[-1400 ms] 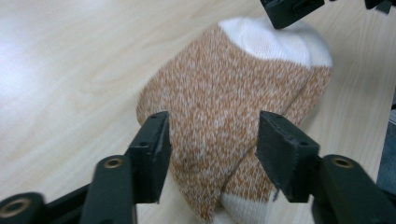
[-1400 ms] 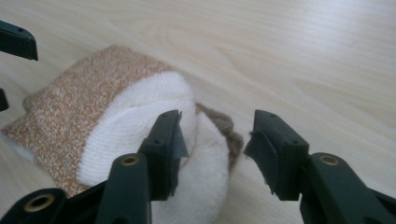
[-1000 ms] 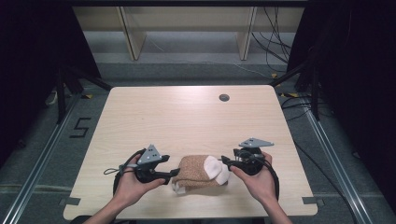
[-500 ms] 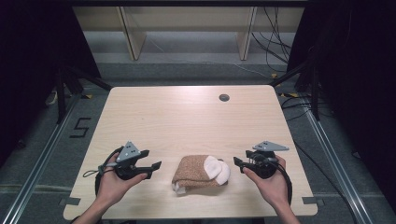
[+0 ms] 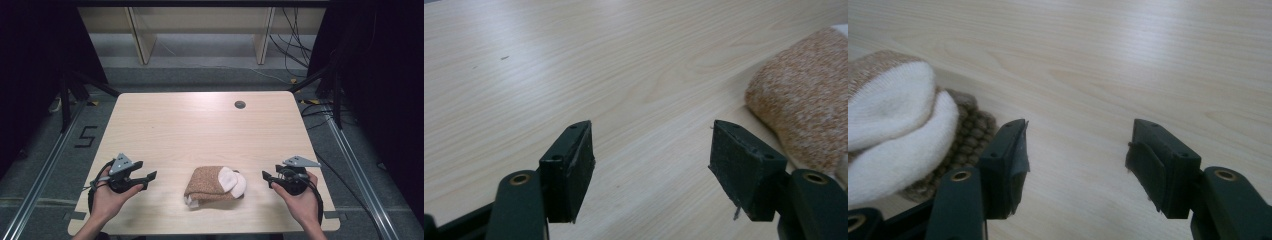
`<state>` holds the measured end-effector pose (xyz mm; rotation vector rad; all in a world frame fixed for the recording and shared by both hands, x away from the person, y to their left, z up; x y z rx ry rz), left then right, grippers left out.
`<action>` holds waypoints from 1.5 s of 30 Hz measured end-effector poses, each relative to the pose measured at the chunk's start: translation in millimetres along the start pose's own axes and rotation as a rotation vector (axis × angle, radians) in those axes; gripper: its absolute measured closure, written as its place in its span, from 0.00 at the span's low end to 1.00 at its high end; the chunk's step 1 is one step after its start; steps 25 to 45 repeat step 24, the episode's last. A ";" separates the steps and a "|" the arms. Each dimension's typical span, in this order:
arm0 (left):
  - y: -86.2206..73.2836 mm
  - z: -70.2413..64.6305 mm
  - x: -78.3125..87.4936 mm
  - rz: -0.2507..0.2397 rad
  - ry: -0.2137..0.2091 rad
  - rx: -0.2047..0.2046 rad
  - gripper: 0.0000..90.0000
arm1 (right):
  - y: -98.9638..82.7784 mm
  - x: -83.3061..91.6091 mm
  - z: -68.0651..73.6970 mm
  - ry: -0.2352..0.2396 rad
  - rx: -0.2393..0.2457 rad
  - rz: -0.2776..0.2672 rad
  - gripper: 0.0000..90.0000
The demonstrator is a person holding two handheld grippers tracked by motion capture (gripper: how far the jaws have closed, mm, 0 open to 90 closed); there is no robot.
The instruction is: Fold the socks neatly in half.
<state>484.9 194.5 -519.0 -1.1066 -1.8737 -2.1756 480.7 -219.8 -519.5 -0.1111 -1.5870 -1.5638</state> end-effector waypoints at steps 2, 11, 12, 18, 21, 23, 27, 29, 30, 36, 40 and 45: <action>-3.1 5.5 -2.1 -0.001 0.012 0.009 0.37 | -2.7 -0.4 -3.5 -0.003 -0.011 -0.013 0.45; -21.4 19.9 -11.6 0.020 0.042 0.032 0.37 | -14.1 -0.4 -18.7 -0.047 -0.012 -0.036 0.44; -23.5 20.2 -12.1 0.024 0.043 0.038 0.37 | -14.7 -0.8 -20.3 -0.052 -0.016 -0.044 0.44; -20.2 21.3 -10.8 -0.006 0.041 0.051 0.37 | -15.2 -0.2 -24.2 -0.065 -0.054 -0.092 0.43; -21.1 21.9 -10.2 -0.006 0.040 0.055 0.37 | -18.4 0.1 -21.4 -0.050 -0.074 -0.078 0.43; -20.9 22.1 -9.9 -0.009 0.041 0.060 0.37 | -18.1 -1.3 -26.0 -0.066 -0.030 -0.085 0.42; -20.9 22.1 -9.8 -0.009 0.041 0.060 0.37 | -19.8 1.1 -26.2 -0.072 -0.031 -0.068 0.42; -20.9 22.1 -9.8 -0.009 0.041 0.060 0.37 | -19.8 1.1 -26.2 -0.072 -0.031 -0.068 0.42; -20.9 22.1 -9.8 -0.009 0.041 0.060 0.37 | -19.8 1.1 -26.2 -0.072 -0.031 -0.068 0.42; -20.9 22.1 -9.8 -0.009 0.041 0.060 0.37 | -19.8 1.1 -26.2 -0.072 -0.031 -0.068 0.42; -20.9 22.1 -9.8 -0.009 0.041 0.060 0.37 | -19.8 1.1 -26.2 -0.072 -0.031 -0.068 0.42; -20.9 22.1 -9.8 -0.009 0.041 0.060 0.37 | -19.8 1.1 -26.2 -0.072 -0.031 -0.068 0.42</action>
Point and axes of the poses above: each handheld gripper's, and its own axes: x roughly backward along the jaws, y roughly out of its top, z roughly to its left, the point moved 10 cm from there along -x, roughly forward along the jaws, and after that the axes turned 6 degrees about y, right-handed, at the moved point
